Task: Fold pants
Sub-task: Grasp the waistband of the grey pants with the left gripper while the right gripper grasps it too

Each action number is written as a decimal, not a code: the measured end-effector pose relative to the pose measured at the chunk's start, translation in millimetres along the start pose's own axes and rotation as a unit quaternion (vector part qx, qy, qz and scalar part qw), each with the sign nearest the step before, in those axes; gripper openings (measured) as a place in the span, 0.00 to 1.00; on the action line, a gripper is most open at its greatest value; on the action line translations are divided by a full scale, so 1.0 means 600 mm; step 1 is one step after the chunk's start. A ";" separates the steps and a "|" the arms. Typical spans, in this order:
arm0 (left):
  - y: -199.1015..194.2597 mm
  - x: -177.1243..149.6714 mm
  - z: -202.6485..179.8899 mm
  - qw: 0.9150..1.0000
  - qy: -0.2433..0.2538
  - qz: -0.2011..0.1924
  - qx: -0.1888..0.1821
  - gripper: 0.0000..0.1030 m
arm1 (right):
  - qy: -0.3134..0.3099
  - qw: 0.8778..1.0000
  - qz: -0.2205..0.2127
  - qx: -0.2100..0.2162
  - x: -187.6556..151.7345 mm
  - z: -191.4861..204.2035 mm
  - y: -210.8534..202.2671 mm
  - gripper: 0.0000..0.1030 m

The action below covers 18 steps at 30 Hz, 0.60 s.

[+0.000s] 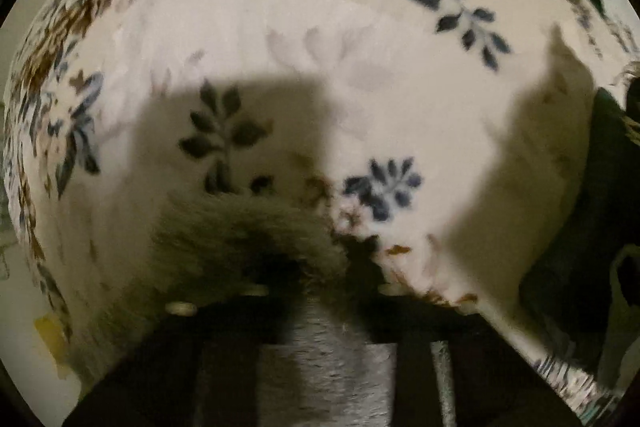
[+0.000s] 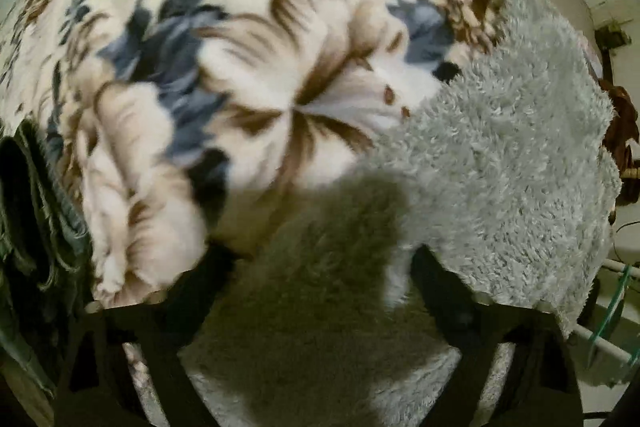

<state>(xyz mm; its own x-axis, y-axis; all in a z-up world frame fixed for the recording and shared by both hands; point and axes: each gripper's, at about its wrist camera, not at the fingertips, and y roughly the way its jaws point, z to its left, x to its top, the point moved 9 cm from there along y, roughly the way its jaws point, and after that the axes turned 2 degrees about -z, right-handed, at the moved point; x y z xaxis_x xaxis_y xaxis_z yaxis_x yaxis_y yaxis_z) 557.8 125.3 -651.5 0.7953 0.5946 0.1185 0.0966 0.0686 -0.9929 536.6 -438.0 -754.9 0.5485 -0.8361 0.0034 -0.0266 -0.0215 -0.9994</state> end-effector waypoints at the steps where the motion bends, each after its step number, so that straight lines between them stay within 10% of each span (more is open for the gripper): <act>1: -0.011 -0.005 0.005 1.000 0.001 -0.007 -0.016 0.07 | -0.001 1.000 -0.004 0.003 0.000 -0.003 -0.002 0.63; 5: -0.074 -0.036 0.025 0.996 -0.004 -0.043 -0.082 0.05 | -0.014 0.999 -0.027 0.018 -0.008 -0.027 -0.031 0.09; 18: -0.301 -0.158 0.182 0.973 -0.039 -0.128 -0.187 0.05 | -0.090 0.985 -0.066 0.132 -0.102 -0.196 -0.224 0.06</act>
<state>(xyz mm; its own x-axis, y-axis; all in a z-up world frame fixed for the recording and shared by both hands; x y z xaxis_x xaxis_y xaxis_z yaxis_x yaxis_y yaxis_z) 399.8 143.9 -483.6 0.6700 0.6568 0.3460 0.5078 -0.0656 -0.8590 408.3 -448.1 -616.9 0.6728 -0.7243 0.1509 0.2600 0.0405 -0.9648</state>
